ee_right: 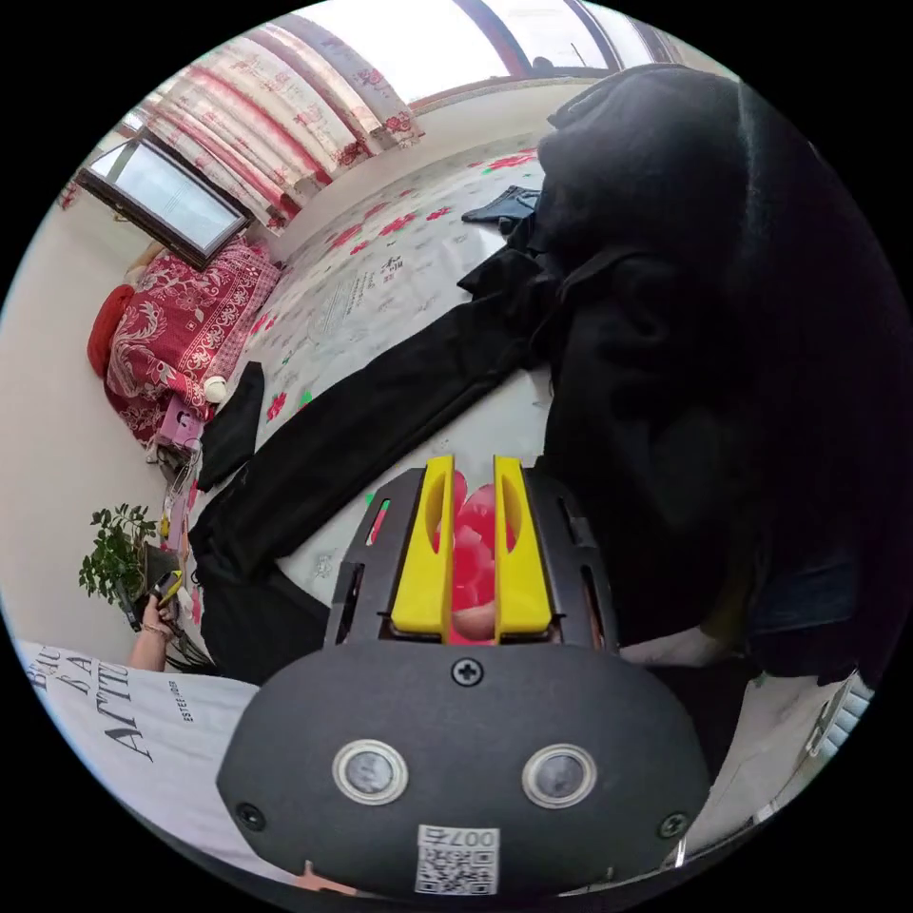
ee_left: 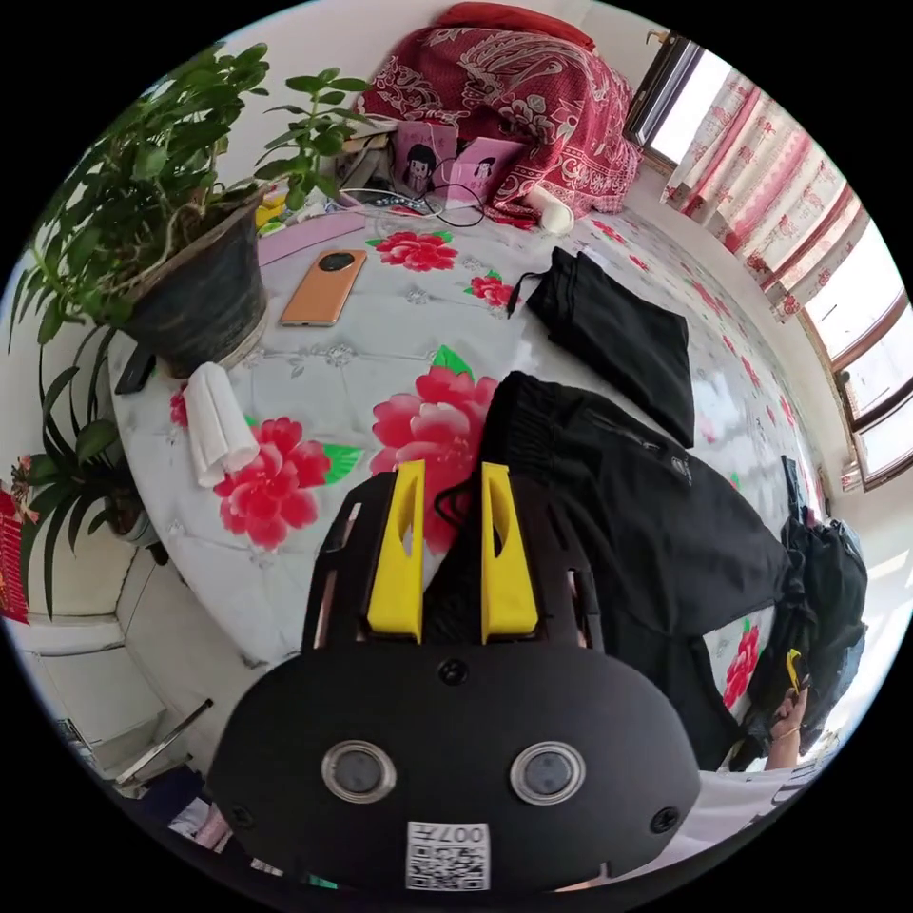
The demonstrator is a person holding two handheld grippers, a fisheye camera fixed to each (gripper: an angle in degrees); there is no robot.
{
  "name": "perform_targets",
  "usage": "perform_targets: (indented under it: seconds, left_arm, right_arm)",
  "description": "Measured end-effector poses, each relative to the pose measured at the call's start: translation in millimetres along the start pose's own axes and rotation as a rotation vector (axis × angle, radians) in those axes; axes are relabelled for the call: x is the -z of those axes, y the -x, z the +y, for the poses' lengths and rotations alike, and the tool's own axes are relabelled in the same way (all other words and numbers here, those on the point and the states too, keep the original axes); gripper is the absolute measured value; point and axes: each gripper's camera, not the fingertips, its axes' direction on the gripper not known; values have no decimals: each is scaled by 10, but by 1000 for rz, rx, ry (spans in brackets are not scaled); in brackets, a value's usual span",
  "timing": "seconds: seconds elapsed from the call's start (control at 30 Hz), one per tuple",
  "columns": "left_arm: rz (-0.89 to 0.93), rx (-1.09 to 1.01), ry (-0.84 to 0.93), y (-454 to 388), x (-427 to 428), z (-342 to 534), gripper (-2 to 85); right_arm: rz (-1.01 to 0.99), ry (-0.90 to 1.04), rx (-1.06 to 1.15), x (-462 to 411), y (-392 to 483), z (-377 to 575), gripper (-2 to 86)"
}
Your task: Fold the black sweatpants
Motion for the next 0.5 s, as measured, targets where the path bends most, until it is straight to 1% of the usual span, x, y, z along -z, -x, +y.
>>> perform_targets:
  seconds: [0.07, 0.1, 0.23, 0.27, 0.37, 0.43, 0.5]
  left_arm:
    - [-70, 16, 40, 106, -28, 359, 107]
    - [-117, 20, 64, 151, -51, 599, 113]
    - [-193, -5, 158, 167, -226, 1205, 117]
    - [-210, -23, 185, 138, -316, 1351, 110]
    - [-201, -120, 144, 1, -440, 1546, 63]
    - [-231, -189, 180, -136, -541, 1516, 38]
    - [-318, -283, 247, -306, -635, 1413, 7]
  right_arm:
    - [-9, 109, 27, -146, 40, 429, 38]
    - [-2, 131, 30, -168, 45, 544, 39]
    - [91, 232, 68, -180, 61, 1229, 42]
    - [127, 254, 83, -174, 63, 1390, 42]
    - [194, 310, 105, -239, 37, 1734, 43]
    - [228, 355, 111, -373, 8, 1883, 43]
    - [237, 413, 109, -559, -24, 1987, 44]
